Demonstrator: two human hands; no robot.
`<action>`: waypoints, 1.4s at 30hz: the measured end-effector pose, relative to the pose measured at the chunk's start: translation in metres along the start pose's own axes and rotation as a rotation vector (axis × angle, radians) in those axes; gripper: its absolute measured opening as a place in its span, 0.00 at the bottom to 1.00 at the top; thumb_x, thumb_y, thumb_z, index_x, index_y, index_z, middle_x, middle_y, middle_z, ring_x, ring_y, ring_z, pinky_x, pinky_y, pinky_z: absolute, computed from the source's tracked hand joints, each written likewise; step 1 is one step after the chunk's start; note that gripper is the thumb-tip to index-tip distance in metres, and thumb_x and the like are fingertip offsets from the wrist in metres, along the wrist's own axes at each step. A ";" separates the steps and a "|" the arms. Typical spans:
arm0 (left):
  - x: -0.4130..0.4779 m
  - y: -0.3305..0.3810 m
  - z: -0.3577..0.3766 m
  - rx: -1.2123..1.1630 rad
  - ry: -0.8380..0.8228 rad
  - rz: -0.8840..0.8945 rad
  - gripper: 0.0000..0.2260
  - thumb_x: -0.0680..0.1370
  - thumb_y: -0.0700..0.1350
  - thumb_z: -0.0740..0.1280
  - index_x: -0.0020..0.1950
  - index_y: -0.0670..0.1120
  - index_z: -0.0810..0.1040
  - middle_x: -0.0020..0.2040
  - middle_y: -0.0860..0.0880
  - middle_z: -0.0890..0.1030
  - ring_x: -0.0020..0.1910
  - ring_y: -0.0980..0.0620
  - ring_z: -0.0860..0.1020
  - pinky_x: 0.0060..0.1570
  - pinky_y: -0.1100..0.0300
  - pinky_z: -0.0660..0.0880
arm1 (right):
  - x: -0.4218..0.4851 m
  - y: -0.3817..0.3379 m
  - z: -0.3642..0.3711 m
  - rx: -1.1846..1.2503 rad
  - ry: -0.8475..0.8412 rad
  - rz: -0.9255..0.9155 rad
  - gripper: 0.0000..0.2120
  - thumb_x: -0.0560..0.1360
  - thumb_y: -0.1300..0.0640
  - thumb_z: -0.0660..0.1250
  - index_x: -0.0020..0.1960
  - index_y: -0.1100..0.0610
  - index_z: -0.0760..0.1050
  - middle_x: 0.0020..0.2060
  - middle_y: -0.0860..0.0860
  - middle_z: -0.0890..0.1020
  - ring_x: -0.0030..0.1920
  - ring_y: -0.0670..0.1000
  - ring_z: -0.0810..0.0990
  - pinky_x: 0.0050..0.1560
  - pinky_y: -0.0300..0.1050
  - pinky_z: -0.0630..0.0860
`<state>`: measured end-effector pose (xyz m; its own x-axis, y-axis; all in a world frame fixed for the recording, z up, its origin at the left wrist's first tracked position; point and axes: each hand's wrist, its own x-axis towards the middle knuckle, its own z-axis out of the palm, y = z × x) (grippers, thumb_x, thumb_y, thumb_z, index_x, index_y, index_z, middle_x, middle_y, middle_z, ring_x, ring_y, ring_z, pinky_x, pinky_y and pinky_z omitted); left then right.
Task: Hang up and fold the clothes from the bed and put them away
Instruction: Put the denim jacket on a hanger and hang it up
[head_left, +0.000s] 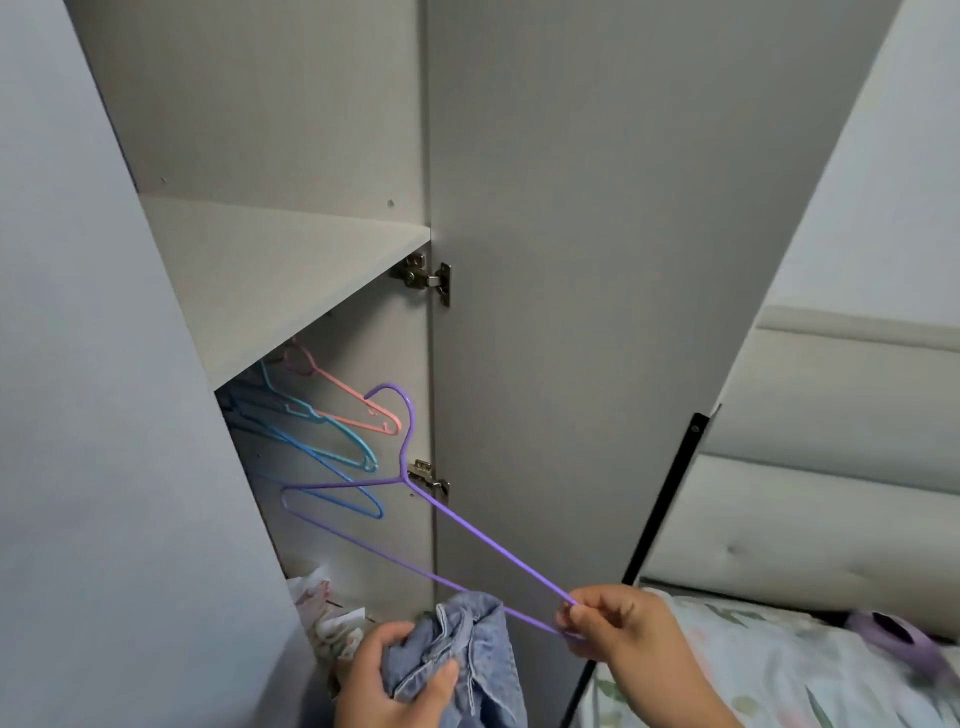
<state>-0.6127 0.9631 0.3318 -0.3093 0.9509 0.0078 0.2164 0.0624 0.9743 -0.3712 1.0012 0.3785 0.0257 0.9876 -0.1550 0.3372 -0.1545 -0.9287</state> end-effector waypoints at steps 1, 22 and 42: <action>-0.002 0.006 0.007 0.031 0.002 -0.017 0.18 0.65 0.41 0.82 0.45 0.52 0.77 0.41 0.57 0.83 0.42 0.59 0.81 0.38 0.77 0.70 | -0.012 0.002 0.003 0.089 0.004 0.027 0.16 0.77 0.73 0.65 0.35 0.60 0.82 0.34 0.59 0.84 0.38 0.53 0.81 0.47 0.54 0.82; -0.196 0.061 -0.029 -0.119 -0.519 0.132 0.18 0.63 0.32 0.81 0.46 0.46 0.79 0.39 0.45 0.82 0.34 0.57 0.80 0.36 0.69 0.74 | -0.303 0.000 0.038 0.070 0.229 -0.028 0.06 0.63 0.58 0.56 0.31 0.47 0.64 0.28 0.46 0.65 0.31 0.45 0.65 0.33 0.34 0.62; -0.228 0.090 0.096 -0.543 -1.139 -0.119 0.16 0.65 0.45 0.77 0.51 0.52 0.83 0.49 0.41 0.85 0.46 0.43 0.84 0.43 0.56 0.81 | -0.342 0.024 -0.048 0.284 0.658 0.026 0.25 0.70 0.40 0.66 0.43 0.64 0.72 0.35 0.51 0.69 0.35 0.48 0.67 0.35 0.43 0.63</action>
<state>-0.4336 0.7812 0.3961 0.7270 0.6864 -0.0206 -0.2478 0.2902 0.9243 -0.3265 0.6611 0.4255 0.6226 0.7821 -0.0260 0.0733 -0.0913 -0.9931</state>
